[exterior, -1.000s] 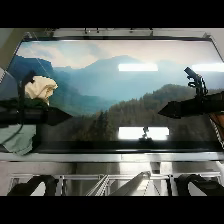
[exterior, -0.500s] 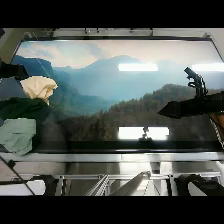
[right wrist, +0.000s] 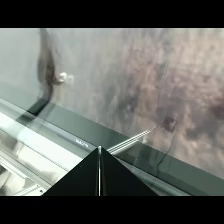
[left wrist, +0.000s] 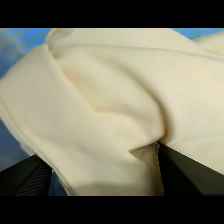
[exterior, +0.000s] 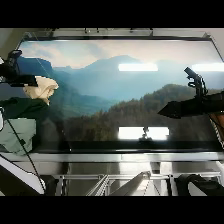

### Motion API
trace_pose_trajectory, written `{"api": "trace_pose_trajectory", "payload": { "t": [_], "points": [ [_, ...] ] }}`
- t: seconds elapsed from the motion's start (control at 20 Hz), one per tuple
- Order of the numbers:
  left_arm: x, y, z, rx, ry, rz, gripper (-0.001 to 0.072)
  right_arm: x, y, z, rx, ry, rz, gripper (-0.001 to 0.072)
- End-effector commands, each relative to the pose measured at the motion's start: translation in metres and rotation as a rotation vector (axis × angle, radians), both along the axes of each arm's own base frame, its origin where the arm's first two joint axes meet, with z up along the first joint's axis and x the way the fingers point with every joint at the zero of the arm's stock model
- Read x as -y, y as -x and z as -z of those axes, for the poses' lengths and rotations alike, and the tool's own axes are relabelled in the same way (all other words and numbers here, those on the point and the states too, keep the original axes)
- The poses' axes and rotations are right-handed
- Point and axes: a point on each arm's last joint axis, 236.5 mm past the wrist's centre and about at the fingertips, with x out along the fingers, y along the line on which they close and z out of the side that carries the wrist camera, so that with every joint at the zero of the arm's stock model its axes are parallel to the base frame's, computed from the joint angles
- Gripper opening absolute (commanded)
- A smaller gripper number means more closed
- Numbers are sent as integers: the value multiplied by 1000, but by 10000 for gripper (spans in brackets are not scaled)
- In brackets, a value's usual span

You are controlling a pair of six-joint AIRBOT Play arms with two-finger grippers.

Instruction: Fold the shirts.

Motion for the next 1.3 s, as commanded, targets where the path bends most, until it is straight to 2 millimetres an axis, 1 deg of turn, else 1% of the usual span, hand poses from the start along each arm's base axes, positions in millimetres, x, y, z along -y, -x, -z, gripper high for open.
{"api": "trace_pose_trajectory", "payload": {
  "t": [0.0,0.05,0.1,0.15,0.2,0.3,0.35,0.45,0.5,0.6,0.7,0.75,0.8,0.85,0.95,1.05,1.1,1.15,1.2,1.25],
  "points": [
    [17,0,44,-71,92,5,720,0,0,0,-1,0,-1,17],
    [20,2,52,-90,94,11,720,0,0,0,-1,0,-1,17],
    [22,4,58,-104,98,14,704,0,0,0,-1,0,-1,17],
    [27,4,62,-112,102,23,703,0,0,0,-1,0,-1,17],
    [32,2,63,-114,102,34,603,0,0,0,-1,0,-1,17],
    [47,-2,59,-102,94,90,9,0,0,0,-1,0,-1,16],
    [61,-6,54,-86,115,128,28,0,0,0,-1,0,-1,17],
    [99,-16,40,-38,201,179,29,0,0,0,-1,0,-1,17],
    [123,-18,29,-19,260,216,29,0,0,0,-1,0,-1,16],
    [187,-10,3,-16,405,329,28,0,0,0,-1,0,-1,17],
    [266,13,-34,-41,591,463,28,0,0,0,-1,0,-1,17],
    [307,29,-55,-59,681,539,28,0,0,0,-1,0,-1,17],
    [344,47,-72,-78,744,614,28,0,0,0,-1,0,-1,16],
    [378,65,-84,-103,769,689,28,0,0,0,-1,0,-1,17],
    [438,102,-90,-157,766,811,28,0,0,0,0,0,0,17],
    [488,136,-85,-212,763,891,29,1,-3,0,11,2,9,16],
    [508,151,-79,-238,753,921,28,1,-3,0,11,2,9,16],
    [520,160,-71,-251,719,944,29,0,-3,0,10,0,9,17],
    [523,166,-60,-266,654,955,120,-2,-3,-2,11,-10,10,17],
    [522,170,-50,-284,580,950,461,-3,-3,-4,10,-21,10,17]
  ]
}}
